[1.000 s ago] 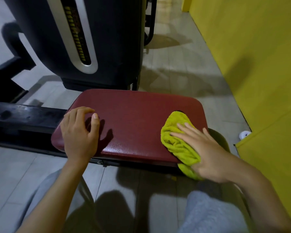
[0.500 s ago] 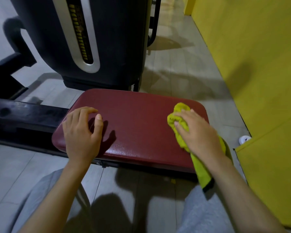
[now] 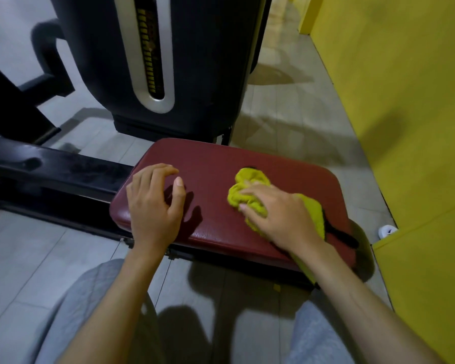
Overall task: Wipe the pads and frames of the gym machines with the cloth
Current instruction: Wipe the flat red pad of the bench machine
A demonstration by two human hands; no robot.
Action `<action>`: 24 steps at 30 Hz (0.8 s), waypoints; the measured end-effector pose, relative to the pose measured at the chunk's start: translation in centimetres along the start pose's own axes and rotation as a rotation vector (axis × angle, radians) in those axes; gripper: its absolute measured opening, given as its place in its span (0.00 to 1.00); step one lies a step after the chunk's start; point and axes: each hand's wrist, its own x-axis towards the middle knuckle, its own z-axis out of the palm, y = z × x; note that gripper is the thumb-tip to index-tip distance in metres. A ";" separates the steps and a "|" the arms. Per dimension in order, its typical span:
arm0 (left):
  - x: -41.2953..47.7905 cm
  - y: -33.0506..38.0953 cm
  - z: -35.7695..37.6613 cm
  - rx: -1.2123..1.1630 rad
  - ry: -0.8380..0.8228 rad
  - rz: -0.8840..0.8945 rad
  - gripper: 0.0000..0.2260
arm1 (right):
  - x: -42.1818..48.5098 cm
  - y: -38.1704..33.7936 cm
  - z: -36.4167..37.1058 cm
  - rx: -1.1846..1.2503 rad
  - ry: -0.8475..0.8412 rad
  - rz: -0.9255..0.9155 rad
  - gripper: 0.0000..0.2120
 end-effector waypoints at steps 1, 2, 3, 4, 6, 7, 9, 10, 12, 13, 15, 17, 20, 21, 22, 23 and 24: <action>0.0 -0.2 -0.3 -0.022 0.015 -0.012 0.14 | -0.4 -1.2 0.5 0.034 -0.027 -0.085 0.19; 0.0 -0.4 -0.7 -0.025 0.029 -0.022 0.13 | -0.5 -1.9 0.9 0.060 -0.038 -0.153 0.18; 0.0 -0.8 -1.2 -0.010 0.038 -0.031 0.13 | 0.0 -1.9 1.0 0.089 -0.035 -0.191 0.17; 0.0 -1.2 -1.7 0.014 0.032 -0.032 0.13 | 0.8 -1.2 1.0 0.111 -0.020 -0.177 0.17; -0.2 -2.5 -2.9 0.074 0.008 -0.031 0.13 | 3.8 1.0 1.0 0.080 0.023 -0.049 0.16; -0.3 -3.1 -3.6 0.098 -0.003 -0.040 0.13 | 5.7 2.0 1.1 0.030 0.053 0.042 0.16; -0.4 -4.0 -4.7 0.096 0.007 -0.105 0.13 | 9.2 3.3 1.7 -0.039 0.090 0.226 0.15; -0.3 -4.2 -5.2 0.072 0.029 -0.159 0.12 | 10.4 3.1 2.1 -0.042 0.102 0.286 0.15; -0.2 -4.3 -5.7 0.029 0.066 -0.242 0.12 | 11.3 1.3 2.8 -0.041 0.115 0.317 0.15; -0.2 -4.4 -5.9 0.027 0.066 -0.257 0.12 | 11.0 -0.1 3.0 -0.037 0.100 0.289 0.14; -0.5 -4.9 -6.0 0.039 0.033 -0.252 0.13 | 9.3 -4.3 3.5 0.012 0.022 0.151 0.14; -0.9 -5.6 -6.2 0.045 -0.011 -0.247 0.14 | 6.9 -8.8 4.1 0.100 -0.079 -0.054 0.13; -1.1 -6.4 -6.5 0.020 -0.025 -0.257 0.13 | 4.7 -11.7 4.7 0.200 -0.160 -0.347 0.14; -1.1 -6.6 -6.7 0.006 -0.020 -0.267 0.13 | 5.0 -11.4 4.5 0.240 -0.182 -0.372 0.15; -1.1 -6.7 -6.9 -0.009 -0.015 -0.280 0.13 | 5.9 -10.7 4.4 0.274 -0.194 -0.357 0.16; -1.1 -6.9 -7.1 -0.021 -0.009 -0.295 0.13 | 7.1 -9.7 4.5 0.292 -0.190 -0.315 0.17; -1.2 -7.0 -7.2 -0.032 -0.003 -0.308 0.13 | 8.8 -8.6 4.8 0.282 -0.159 -0.246 0.18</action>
